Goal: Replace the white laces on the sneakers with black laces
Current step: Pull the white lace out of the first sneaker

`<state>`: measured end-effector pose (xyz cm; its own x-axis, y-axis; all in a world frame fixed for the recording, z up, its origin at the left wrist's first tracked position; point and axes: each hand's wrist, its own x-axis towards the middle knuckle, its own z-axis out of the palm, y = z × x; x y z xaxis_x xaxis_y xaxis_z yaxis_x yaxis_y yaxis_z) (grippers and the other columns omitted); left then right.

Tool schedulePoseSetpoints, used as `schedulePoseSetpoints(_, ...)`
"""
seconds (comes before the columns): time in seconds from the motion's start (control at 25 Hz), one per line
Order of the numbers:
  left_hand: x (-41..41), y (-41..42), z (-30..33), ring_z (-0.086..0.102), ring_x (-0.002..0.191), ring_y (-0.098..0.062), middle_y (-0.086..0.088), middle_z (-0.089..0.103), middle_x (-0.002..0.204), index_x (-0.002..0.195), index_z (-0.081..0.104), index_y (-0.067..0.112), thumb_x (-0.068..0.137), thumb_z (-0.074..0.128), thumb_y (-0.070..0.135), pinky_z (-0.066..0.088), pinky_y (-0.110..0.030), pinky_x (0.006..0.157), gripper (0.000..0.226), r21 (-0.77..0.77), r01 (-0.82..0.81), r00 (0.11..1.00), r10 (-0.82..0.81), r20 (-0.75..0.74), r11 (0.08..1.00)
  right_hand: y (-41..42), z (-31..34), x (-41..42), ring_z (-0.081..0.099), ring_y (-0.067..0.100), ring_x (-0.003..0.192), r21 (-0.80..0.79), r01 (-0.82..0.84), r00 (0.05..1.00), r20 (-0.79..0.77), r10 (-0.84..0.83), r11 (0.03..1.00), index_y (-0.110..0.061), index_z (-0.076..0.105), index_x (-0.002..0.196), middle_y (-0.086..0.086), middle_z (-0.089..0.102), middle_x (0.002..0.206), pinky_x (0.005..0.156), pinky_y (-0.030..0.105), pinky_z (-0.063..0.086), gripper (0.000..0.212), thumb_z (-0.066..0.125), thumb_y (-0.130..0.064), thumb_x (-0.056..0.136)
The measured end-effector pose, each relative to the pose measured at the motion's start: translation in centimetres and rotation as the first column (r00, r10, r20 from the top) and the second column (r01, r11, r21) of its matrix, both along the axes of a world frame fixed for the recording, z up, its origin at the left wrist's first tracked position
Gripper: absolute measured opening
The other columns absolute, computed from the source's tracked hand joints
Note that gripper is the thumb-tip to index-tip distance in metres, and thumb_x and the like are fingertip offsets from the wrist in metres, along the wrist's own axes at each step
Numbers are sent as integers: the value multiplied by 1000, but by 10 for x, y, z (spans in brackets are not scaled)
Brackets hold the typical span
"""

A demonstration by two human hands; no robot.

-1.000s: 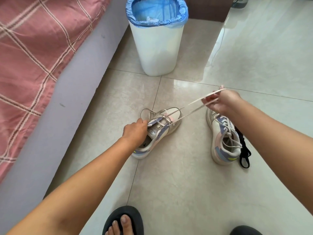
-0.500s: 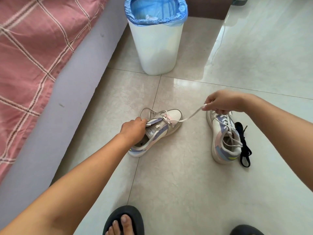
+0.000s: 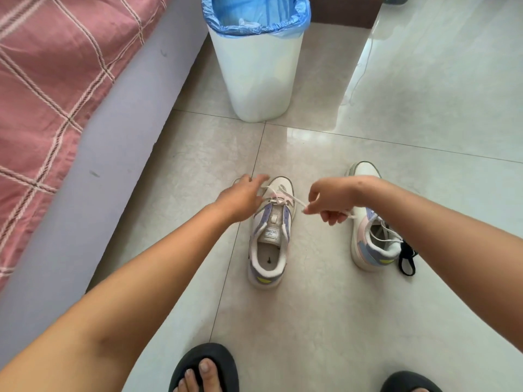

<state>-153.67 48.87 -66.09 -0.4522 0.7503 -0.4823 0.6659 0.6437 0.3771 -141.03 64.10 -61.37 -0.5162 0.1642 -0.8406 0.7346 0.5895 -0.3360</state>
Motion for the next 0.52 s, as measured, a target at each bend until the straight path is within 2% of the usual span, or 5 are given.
schedulePoseSetpoints(0.12, 3, 22, -15, 37, 125, -28, -11, 32, 138, 137, 41, 24, 97, 46, 20, 39, -43, 96, 41, -12, 216, 959, -214, -184, 976, -14, -9, 13, 58, 17, 56, -196, 155, 988, 45, -149, 968, -3, 52, 113, 11, 62, 80, 45, 22, 46, 29, 54, -27, 96)
schedulePoseSetpoints(0.24, -1, 26, -22, 38, 121, -27, -9, 40, 130, 114, 57, 14, 93, 50, 22, 36, -41, 95, 24, -25, 242, 929, -239, -282, 970, -31, -15, 26, 49, 14, 50, -422, 451, 882, 75, -465, 787, -11, 51, 99, 8, 58, 73, 41, 20, 37, 14, 48, -25, 98)
schedulePoseSetpoints(0.32, 5, 18, -10, 46, 110, -25, -9, 52, 116, 101, 61, 11, 92, 49, 26, 35, -35, 90, 21, 16, 171, 967, -165, -194, 985, -46, -21, 35, 51, 12, 47, -531, 659, 699, 173, -693, 533, -10, 51, 92, 8, 59, 68, 42, 19, 38, 24, 40, -29, 100)
schedulePoseSetpoints(0.4, 24, 6, 9, 52, 84, -22, -13, 62, 95, 85, 58, 9, 93, 47, 25, 38, -34, 76, 22, 72, 31, 997, -35, 62, 997, -60, -25, 40, 59, 15, 53, -585, 757, 548, 323, -772, 292, -7, 53, 89, 11, 64, 70, 50, 23, 43, 41, 31, -40, 101)
schedulePoseSetpoints(0.52, 61, -22, 46, 45, 64, -14, -2, 54, 69, 73, 50, 10, 96, 46, 28, 37, -33, 63, 29, 83, 103, 948, -123, 295, 991, -75, -29, 39, 61, 16, 57, -614, 779, 449, 409, -794, 125, -9, 56, 86, 6, 64, 67, 57, 28, 48, 48, 31, -46, 100)
